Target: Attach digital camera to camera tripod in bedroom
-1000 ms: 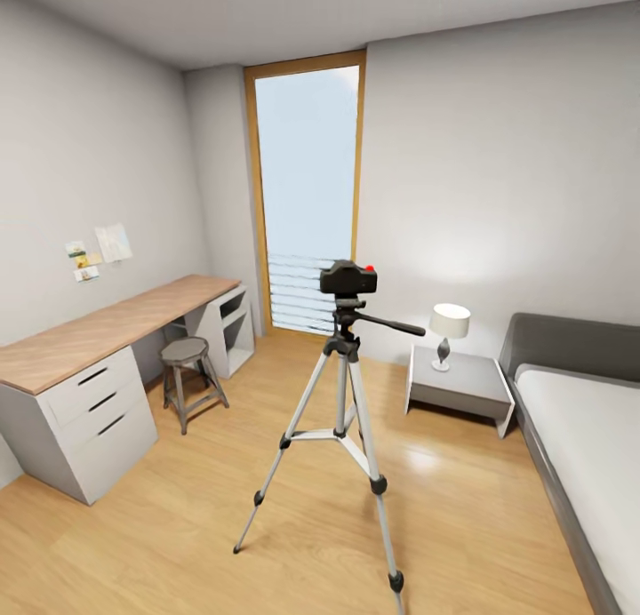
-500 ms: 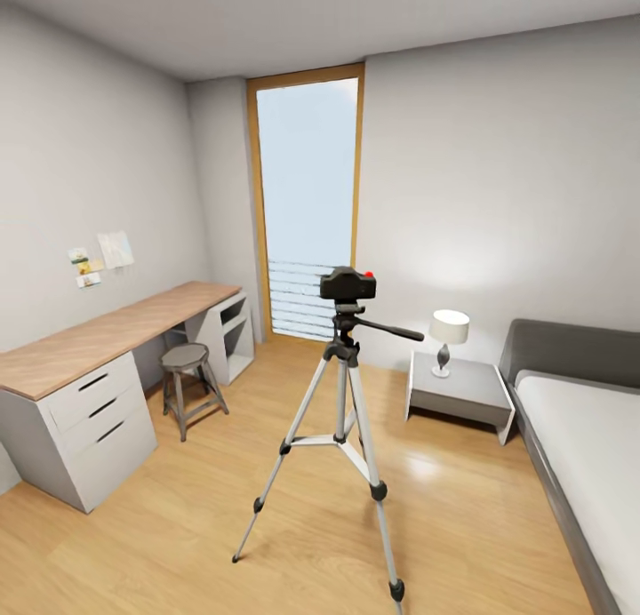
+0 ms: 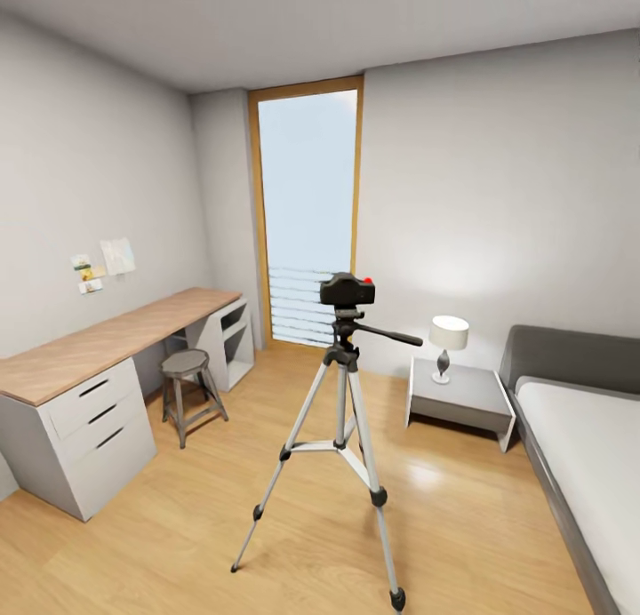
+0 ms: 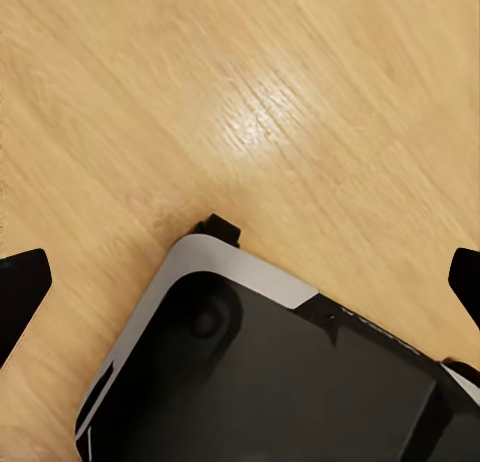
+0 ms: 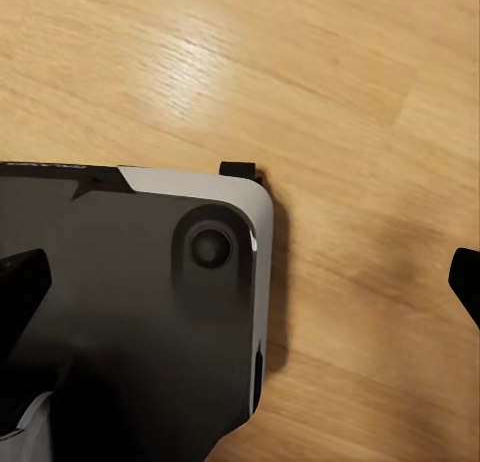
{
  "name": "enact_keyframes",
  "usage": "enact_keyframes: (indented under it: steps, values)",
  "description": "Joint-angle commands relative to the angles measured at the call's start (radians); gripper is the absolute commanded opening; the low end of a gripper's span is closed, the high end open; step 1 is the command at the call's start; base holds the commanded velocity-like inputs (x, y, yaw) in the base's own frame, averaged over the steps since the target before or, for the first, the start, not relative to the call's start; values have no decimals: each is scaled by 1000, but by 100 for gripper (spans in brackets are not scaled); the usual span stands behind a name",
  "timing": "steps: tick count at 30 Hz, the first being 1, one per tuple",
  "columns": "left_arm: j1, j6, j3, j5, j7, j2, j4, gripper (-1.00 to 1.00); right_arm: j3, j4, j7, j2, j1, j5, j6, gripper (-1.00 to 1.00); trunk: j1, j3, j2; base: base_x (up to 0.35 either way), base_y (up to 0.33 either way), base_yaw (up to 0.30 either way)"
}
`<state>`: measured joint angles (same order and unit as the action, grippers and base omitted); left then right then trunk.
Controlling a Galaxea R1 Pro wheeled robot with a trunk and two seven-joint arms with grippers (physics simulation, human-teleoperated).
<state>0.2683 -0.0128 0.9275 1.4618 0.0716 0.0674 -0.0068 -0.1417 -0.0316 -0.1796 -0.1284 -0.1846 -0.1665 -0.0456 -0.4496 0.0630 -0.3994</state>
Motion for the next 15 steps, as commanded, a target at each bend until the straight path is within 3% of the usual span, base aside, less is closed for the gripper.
enact_keyframes:
  steps: [1,15]
  values:
    - [0,-1,9,2,4,0,0,100,-9,-3,-2,-1,-1,-10,-5,100,0,1,-1,0,0,0]
    - [0,-1,2,-14,6,-1,1,100,-8,-1,-1,-6,-1,-15,-9,100,0,15,-1,0,0,0]
